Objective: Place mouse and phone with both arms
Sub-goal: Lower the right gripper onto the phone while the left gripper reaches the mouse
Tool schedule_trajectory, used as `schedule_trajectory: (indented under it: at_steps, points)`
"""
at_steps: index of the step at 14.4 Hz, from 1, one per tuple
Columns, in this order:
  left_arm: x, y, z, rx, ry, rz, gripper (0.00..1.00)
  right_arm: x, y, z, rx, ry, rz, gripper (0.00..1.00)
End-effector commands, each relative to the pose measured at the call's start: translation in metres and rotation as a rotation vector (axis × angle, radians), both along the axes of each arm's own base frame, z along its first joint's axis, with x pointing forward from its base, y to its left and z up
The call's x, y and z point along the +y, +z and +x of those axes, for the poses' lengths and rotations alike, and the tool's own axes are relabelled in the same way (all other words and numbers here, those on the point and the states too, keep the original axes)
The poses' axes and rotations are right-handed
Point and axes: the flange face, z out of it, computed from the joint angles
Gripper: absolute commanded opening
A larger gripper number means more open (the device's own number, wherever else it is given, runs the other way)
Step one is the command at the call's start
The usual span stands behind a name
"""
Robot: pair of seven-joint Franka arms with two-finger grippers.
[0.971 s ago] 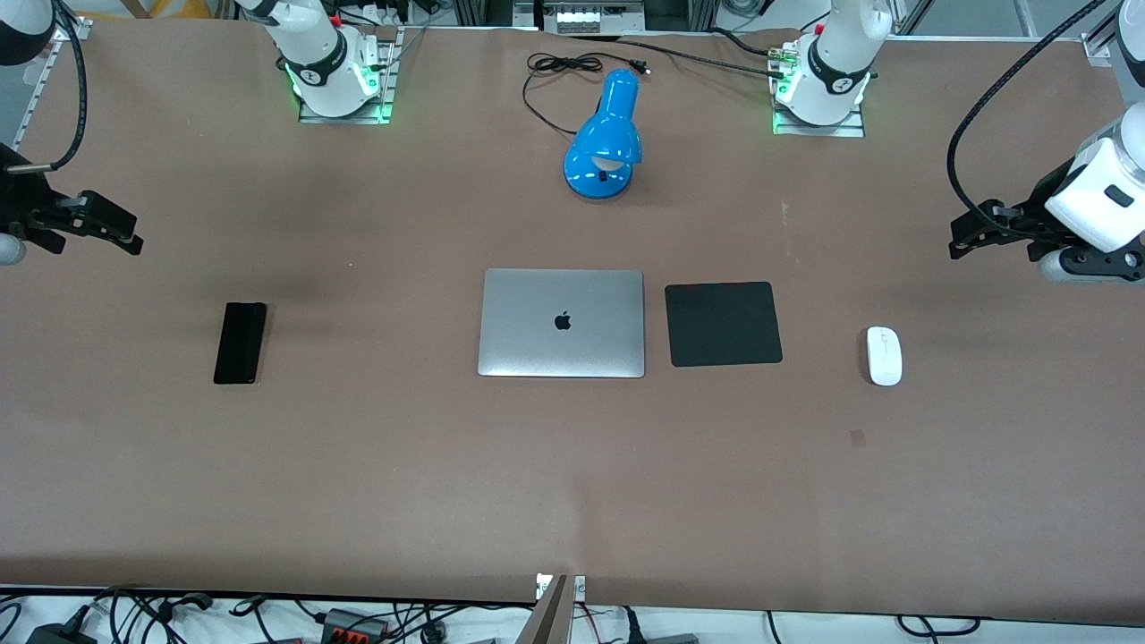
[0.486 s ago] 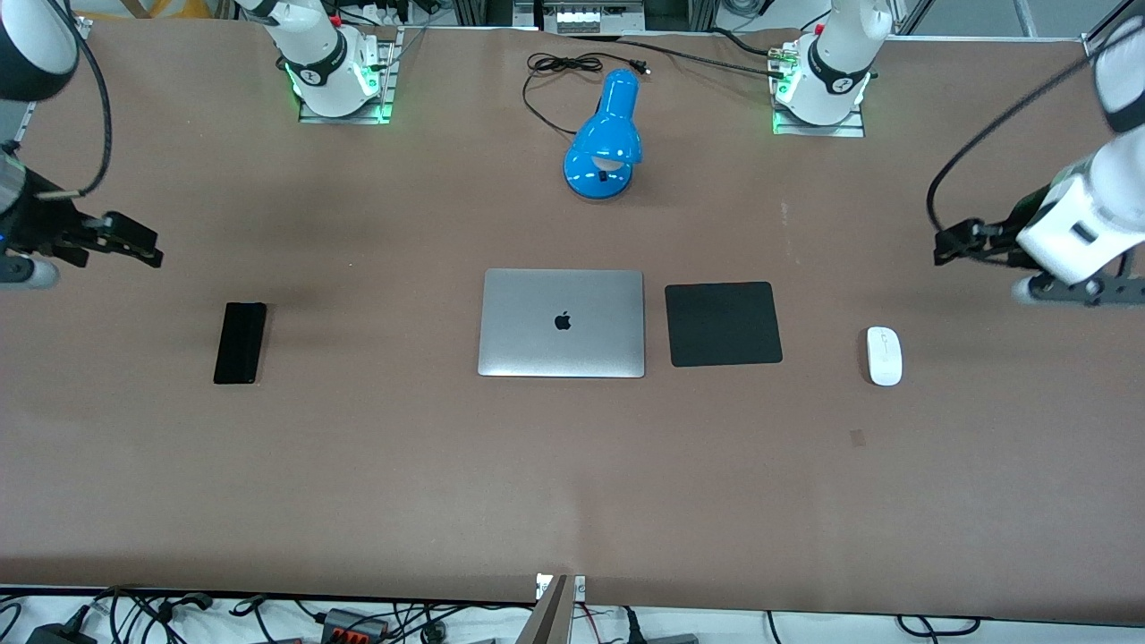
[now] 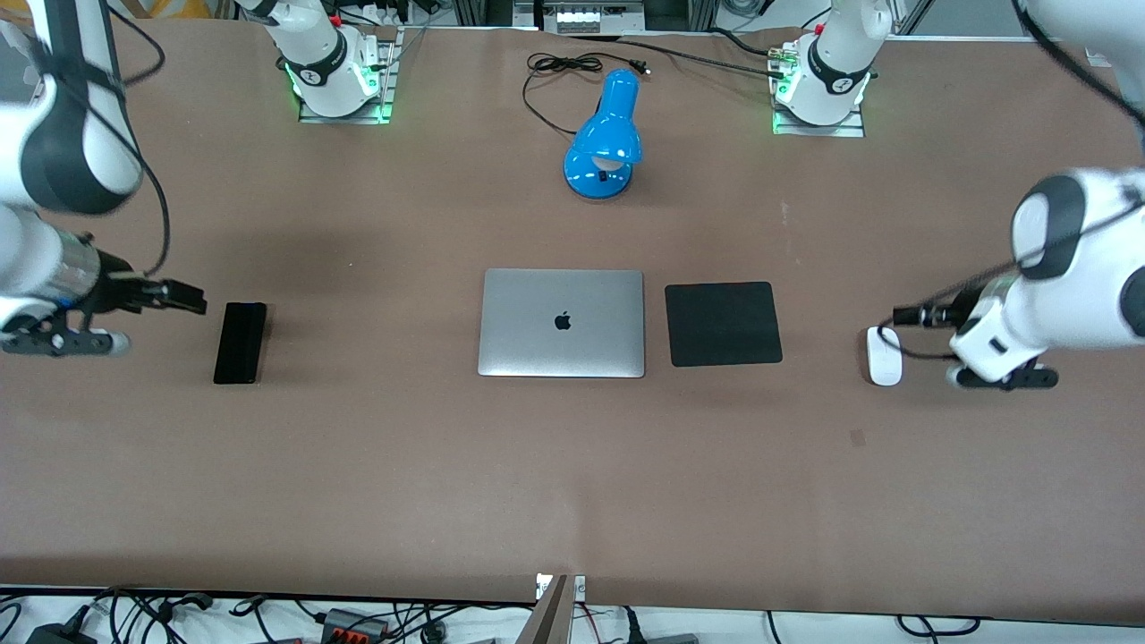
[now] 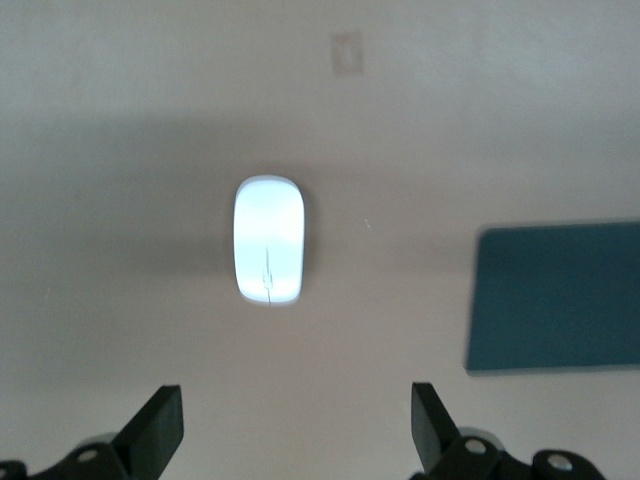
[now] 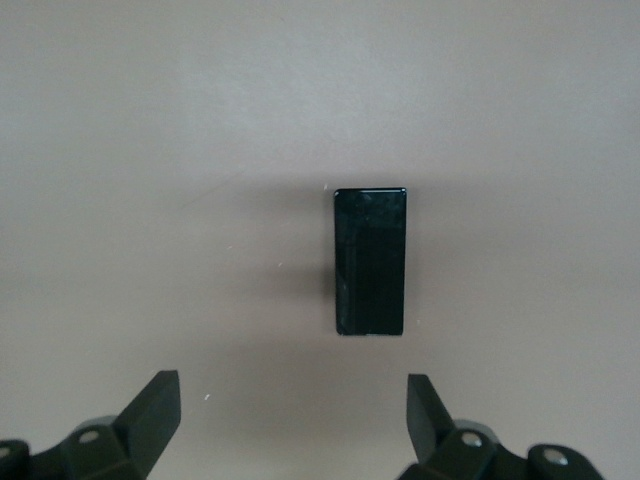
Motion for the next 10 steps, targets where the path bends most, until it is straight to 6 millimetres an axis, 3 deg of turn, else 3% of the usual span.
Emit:
schedule_trajectory:
  at_steps: [1,3,6,8,10]
  points:
    - [0.017,-0.054,-0.017,-0.114,-0.056,-0.005,1.00,-0.026,-0.049,0.009,0.011,-0.036,-0.004,1.00]
    - [0.022,-0.095,-0.030,-0.220,-0.077,0.013,1.00,-0.045,-0.094,0.007,0.038,-0.065,-0.001,1.00]
    - [0.020,-0.141,-0.047,-0.311,-0.078,0.018,1.00,-0.052,-0.154,-0.007,0.009,-0.076,-0.002,1.00]
    - [0.021,-0.158,-0.054,-0.324,-0.075,0.019,1.00,-0.053,-0.182,-0.014,-0.011,-0.079,-0.003,1.00]
    - [0.023,-0.163,-0.057,-0.323,-0.072,0.019,1.00,-0.053,-0.196,-0.018,0.003,-0.080,0.000,1.00]
